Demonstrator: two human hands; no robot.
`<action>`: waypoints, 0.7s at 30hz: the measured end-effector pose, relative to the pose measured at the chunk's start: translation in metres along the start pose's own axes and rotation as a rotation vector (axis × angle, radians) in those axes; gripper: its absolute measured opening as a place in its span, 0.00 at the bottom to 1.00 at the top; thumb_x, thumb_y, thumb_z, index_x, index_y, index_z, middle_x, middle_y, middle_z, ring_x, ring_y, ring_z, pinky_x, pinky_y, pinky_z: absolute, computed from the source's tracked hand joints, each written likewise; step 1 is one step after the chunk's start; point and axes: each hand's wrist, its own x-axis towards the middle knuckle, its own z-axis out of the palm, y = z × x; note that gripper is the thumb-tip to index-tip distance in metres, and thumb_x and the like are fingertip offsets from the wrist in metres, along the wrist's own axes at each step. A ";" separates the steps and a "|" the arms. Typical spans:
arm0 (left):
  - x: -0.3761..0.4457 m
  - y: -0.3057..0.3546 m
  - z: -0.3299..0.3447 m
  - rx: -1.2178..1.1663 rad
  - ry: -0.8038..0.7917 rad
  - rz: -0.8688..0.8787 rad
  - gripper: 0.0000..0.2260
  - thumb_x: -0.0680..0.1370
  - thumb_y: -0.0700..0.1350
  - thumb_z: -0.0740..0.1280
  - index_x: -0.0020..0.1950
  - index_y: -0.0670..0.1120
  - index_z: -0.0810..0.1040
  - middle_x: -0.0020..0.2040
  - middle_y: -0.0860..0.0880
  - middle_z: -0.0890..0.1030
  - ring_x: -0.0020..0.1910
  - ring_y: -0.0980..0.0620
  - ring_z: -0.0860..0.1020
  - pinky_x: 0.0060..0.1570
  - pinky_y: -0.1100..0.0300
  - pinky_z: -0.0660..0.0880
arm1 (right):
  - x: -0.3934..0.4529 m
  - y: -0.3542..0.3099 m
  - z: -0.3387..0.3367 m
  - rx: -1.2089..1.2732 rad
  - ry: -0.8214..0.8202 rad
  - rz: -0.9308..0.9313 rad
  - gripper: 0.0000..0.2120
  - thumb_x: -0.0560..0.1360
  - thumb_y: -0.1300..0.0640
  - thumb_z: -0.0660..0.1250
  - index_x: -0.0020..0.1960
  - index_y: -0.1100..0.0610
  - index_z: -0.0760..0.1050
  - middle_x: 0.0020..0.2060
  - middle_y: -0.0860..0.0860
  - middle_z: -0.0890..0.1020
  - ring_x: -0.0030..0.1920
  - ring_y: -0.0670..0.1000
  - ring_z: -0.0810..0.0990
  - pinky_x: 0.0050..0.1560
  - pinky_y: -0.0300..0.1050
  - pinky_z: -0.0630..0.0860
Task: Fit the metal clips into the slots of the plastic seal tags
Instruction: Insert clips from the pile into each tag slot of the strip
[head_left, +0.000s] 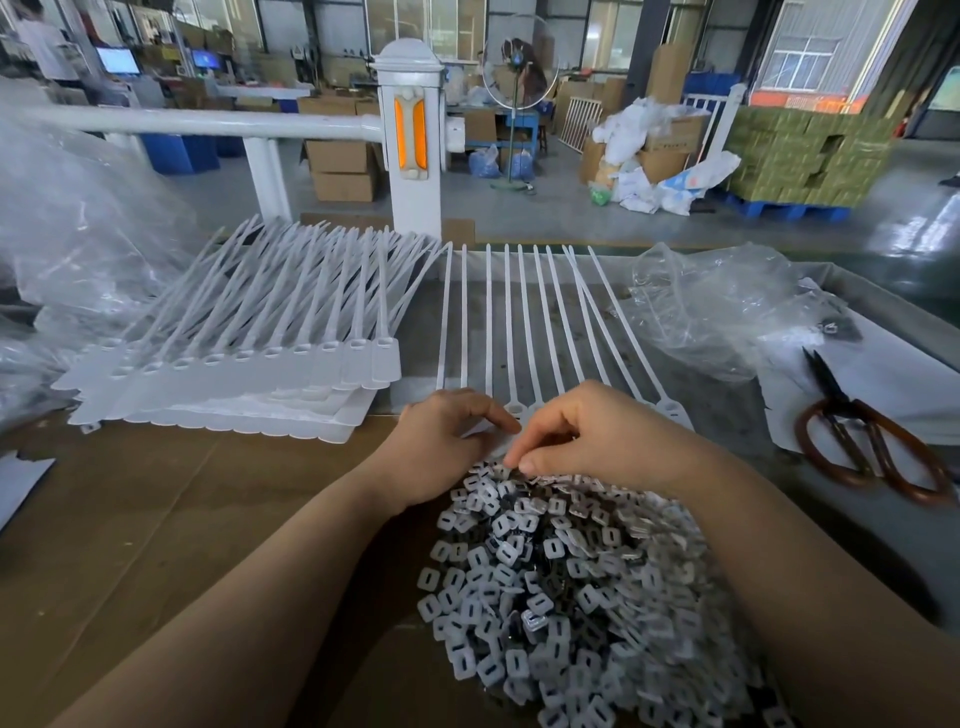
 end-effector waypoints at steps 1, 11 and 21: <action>-0.001 0.001 0.000 -0.002 0.001 -0.002 0.07 0.79 0.44 0.68 0.52 0.56 0.83 0.54 0.58 0.81 0.59 0.58 0.77 0.68 0.47 0.69 | 0.001 0.001 0.000 -0.030 0.034 0.006 0.06 0.74 0.55 0.74 0.45 0.44 0.85 0.38 0.36 0.84 0.40 0.36 0.82 0.41 0.30 0.73; -0.001 0.003 -0.001 0.004 0.004 -0.006 0.08 0.79 0.43 0.68 0.52 0.55 0.83 0.54 0.55 0.81 0.58 0.56 0.78 0.67 0.46 0.70 | 0.005 0.002 0.011 -0.276 0.062 0.022 0.05 0.71 0.54 0.76 0.44 0.44 0.83 0.35 0.39 0.83 0.36 0.34 0.79 0.33 0.25 0.69; -0.002 0.005 -0.001 -0.017 0.005 -0.007 0.06 0.78 0.42 0.68 0.51 0.51 0.83 0.52 0.54 0.82 0.57 0.54 0.79 0.67 0.47 0.71 | 0.006 0.000 0.015 -0.103 0.187 0.005 0.05 0.73 0.54 0.74 0.41 0.46 0.81 0.38 0.35 0.82 0.38 0.34 0.80 0.39 0.31 0.73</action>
